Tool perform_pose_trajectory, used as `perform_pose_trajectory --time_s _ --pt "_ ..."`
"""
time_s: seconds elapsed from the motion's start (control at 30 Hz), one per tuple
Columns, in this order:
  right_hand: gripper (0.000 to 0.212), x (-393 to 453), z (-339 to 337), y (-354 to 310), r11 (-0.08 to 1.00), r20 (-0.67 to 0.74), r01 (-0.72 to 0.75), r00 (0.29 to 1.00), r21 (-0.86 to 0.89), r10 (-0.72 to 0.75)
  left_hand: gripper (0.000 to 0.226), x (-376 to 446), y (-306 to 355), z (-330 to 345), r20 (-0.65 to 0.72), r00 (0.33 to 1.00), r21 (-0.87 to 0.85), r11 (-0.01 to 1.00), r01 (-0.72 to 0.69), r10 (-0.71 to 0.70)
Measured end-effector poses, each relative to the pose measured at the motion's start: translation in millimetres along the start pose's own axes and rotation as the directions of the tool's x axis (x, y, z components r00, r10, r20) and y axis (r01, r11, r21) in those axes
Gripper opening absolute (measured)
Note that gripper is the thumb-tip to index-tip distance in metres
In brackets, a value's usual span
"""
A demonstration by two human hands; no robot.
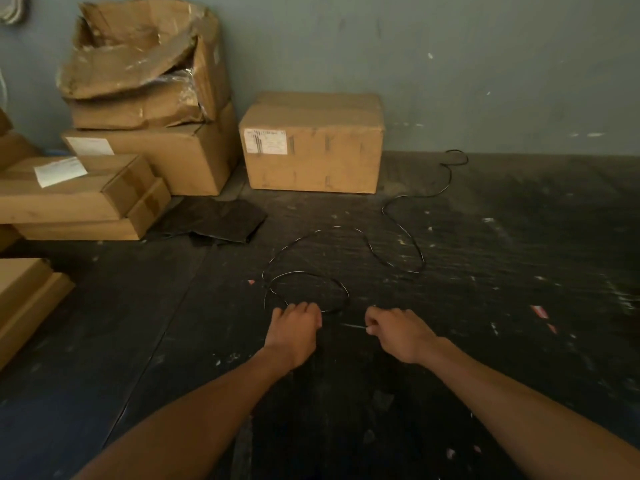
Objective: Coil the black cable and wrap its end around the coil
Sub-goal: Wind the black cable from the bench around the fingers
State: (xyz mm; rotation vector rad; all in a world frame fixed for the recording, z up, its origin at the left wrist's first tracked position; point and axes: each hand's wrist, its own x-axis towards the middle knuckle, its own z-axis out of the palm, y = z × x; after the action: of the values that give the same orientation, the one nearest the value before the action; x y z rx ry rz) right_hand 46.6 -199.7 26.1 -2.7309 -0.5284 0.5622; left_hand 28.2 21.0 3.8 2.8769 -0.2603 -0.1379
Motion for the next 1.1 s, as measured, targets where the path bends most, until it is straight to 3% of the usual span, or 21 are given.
perform_pose_trajectory --time_s 0.07,0.17,0.3,0.4,0.5,0.6,0.73,0.83,0.97,1.03,1.1 --pt "0.008 1.6 -10.8 -8.3 0.95 -0.005 -0.041 0.999 0.308 0.044 0.014 6.3 -5.1 -14.8 -0.07 0.997 -0.063 0.998 0.017 -0.021" --pt "0.01 4.5 -32.8 -24.3 0.721 -0.03 -0.062 0.993 0.69 0.114 0.011 13.8 -7.9 -35.0 -0.229 0.971 -0.139 0.99 0.036 -0.067" --pt "0.01 10.4 -67.7 -44.8 0.377 -0.053 -0.025 0.98 0.926 0.193 0.016 16.7 5.6 -60.5 -0.413 0.904 -0.269 0.963 -0.003 -0.112" --pt "0.009 11.3 -91.4 -55.1 0.135 -0.052 0.026 0.979 0.99 0.198 0.004 10.7 20.8 -72.4 -0.36 0.93 -0.5 0.856 -0.131 -0.068" --pt "0.009 10.3 -114.2 -64.1 -0.051 -0.066 0.078 0.977 0.996 0.203 0.023 0.7 37.5 -81.3 -0.138 0.989 -0.756 0.64 -0.138 0.05" --pt "0.01 7.4 -135.9 -73.1 -0.165 -0.07 0.106 0.975 0.981 0.209 0.031 -5.8 48.8 -86.7 -0.042 0.982 -0.836 0.532 -0.136 0.186" --pt "0.009 2.2 -161.7 -78.7 -0.161 -0.13 0.173 0.961 0.972 0.246 0.028 -7.2 54.7 -98.2 -0.055 0.966 -0.817 0.544 -0.189 0.252" --pt "0.007 0.2 -170.0 -76.6 -0.09 -0.198 0.238 0.926 0.967 0.321 0.033 -9.4 60.9 -108.7 -0.031 0.978 -0.892 0.437 -0.12 0.204" --pt "0.016 -1.6 -166.7 -61.0 0.13 -0.31 0.282 0.894 0.95 0.324 0.035 -13.2 72.1 -132.8 0.022 0.986 -0.989 0.146 -0.003 0.163" --pt "0.02 -3.3 -163.4 -55.1 0.207 -0.313 0.265 0.917 0.942 0.248 0.029 -16.3 75.9 -150.6 0.036 0.972 -0.996 -0.07 0.053 0.234" --pt "0.021 -4.1 -160.0 -51.3 0.324 -0.343 0.274 0.921 0.906 0.182 0.025 -19.5 78.7 -168.7 0.013 0.948 -0.971 -0.224 0.088 0.317"
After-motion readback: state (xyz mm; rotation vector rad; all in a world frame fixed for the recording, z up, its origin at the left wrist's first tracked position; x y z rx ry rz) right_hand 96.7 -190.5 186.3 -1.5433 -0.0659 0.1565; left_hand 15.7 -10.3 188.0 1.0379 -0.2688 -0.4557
